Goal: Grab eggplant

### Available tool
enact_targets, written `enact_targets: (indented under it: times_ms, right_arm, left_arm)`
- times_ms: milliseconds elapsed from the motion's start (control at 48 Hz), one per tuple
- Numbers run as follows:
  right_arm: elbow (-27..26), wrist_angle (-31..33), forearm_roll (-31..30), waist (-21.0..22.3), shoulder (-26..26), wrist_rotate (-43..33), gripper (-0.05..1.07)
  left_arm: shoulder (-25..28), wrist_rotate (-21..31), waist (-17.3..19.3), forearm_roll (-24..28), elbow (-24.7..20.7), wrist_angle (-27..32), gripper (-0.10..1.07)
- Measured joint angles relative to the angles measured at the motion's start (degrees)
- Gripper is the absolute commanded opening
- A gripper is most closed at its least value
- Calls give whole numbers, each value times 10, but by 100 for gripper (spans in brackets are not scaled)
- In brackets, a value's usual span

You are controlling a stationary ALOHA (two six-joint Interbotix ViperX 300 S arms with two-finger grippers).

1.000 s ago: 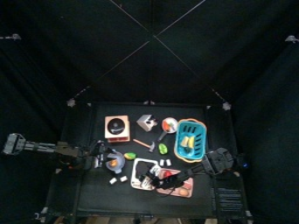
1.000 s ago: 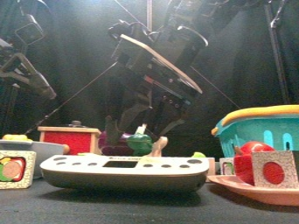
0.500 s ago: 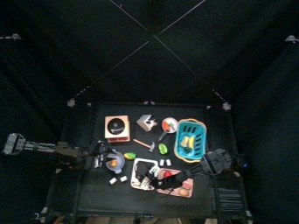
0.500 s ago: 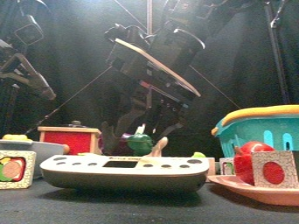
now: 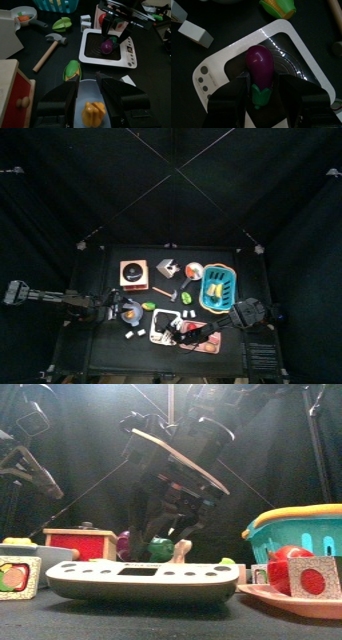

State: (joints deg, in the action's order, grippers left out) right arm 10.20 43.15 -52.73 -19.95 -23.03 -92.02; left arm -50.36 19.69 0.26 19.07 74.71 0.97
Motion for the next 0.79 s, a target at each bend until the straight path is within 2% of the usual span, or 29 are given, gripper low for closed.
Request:
enact_targets:
  times_ms: [792]
  right_arm:
    - [-6, 19, 0, -1, 3, 0, 76]
  left_arm:
    - [0, 1, 0, 0, 0, 0, 75]
